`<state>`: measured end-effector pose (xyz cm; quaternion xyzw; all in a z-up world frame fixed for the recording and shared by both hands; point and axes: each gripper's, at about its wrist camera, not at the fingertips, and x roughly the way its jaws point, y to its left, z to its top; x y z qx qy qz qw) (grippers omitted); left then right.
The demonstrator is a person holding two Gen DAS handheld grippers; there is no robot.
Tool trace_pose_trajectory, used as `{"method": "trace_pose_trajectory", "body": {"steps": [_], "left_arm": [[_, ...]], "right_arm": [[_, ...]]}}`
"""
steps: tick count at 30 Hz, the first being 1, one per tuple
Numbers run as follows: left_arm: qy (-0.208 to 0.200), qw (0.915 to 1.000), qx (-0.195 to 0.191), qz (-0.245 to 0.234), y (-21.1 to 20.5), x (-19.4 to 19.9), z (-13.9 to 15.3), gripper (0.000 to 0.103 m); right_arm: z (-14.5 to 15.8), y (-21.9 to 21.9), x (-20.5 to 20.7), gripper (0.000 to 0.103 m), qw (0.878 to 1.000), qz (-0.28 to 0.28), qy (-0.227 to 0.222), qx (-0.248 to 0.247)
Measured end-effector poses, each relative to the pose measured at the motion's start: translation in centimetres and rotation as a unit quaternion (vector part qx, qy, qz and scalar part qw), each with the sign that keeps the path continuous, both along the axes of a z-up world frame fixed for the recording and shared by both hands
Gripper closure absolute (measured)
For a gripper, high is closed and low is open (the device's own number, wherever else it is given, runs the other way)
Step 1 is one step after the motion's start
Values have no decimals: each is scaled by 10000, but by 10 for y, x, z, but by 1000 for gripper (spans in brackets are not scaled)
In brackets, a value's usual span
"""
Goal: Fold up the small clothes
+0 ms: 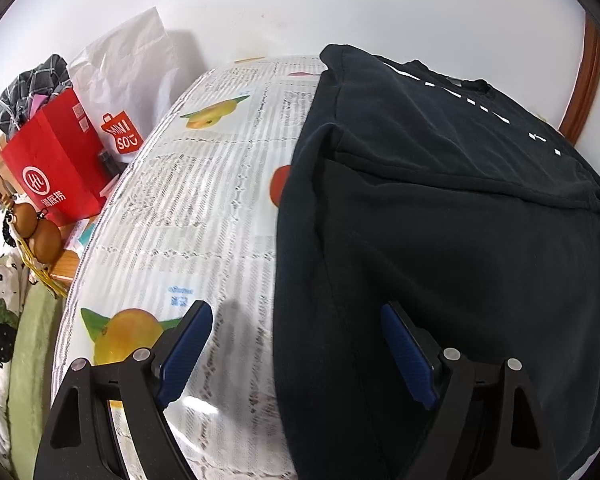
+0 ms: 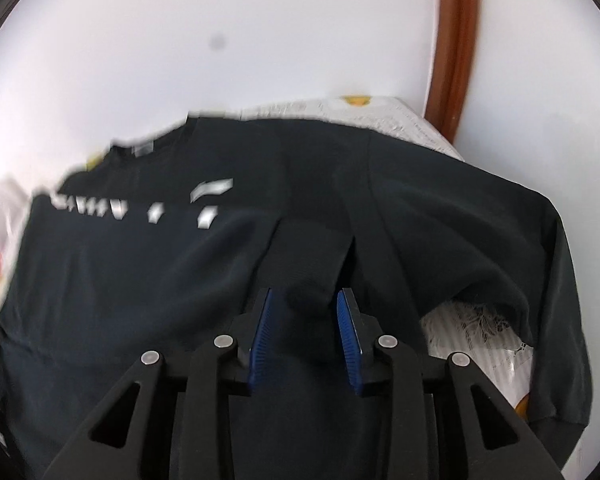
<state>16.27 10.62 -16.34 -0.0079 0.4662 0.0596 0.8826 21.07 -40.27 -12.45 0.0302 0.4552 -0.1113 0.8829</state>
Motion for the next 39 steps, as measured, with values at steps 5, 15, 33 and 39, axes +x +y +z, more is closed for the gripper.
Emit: {"method": "trace_pose_trajectory", "body": {"steps": [5, 15, 33, 39], "left_arm": [[-38, 9998, 150, -112, -9, -8, 3, 18], [-228, 9992, 318, -91, -18, -8, 4, 18], [-133, 9998, -99, 124, -7, -8, 0, 13], [-147, 9998, -94, 10, -5, -11, 6, 14]], "right_arm": [[-5, -9, -24, 70, 9996, -231, 44, 124], [41, -79, -135, 29, 9908, -951, -889, -381], [-24, -107, -165, 61, 9850, -1549, -249, -717], [-6, -115, -157, 93, 9816, -1755, -97, -749]]}}
